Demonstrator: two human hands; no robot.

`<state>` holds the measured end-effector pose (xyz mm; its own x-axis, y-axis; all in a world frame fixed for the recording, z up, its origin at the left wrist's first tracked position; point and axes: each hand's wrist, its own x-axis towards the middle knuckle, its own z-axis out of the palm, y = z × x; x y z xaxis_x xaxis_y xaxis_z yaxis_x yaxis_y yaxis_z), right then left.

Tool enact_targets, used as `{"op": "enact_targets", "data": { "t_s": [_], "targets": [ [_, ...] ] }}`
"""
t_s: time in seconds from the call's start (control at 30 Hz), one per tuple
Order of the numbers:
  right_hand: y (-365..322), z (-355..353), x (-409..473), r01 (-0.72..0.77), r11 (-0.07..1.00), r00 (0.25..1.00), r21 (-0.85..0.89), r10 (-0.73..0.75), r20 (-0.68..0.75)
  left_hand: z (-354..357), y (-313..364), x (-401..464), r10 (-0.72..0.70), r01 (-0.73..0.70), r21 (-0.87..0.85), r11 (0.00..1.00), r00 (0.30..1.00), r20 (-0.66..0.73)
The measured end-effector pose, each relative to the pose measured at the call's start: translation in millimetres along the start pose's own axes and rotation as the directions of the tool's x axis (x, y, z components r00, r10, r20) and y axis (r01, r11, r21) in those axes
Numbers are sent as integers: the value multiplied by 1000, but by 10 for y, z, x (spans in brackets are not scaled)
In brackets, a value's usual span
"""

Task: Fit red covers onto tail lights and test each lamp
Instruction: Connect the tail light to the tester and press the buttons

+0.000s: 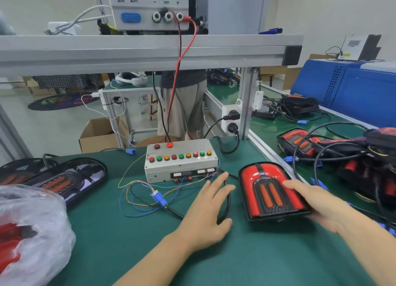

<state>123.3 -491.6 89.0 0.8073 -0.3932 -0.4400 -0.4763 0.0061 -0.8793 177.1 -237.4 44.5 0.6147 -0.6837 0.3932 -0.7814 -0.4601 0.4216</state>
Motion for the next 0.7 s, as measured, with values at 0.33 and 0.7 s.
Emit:
{"op": "enact_targets", "data": {
  "t_s": [0.33, 0.7],
  "targets": [
    [-14, -195, -51, 145, 761, 984, 633, -177, -12, 108, 56, 103, -33, 29, 31, 999, 986, 163],
    [-64, 550, 157, 61, 899, 987, 433, -118, 107, -24, 180, 22, 229, -436, 495, 752, 876, 425]
  ]
}}
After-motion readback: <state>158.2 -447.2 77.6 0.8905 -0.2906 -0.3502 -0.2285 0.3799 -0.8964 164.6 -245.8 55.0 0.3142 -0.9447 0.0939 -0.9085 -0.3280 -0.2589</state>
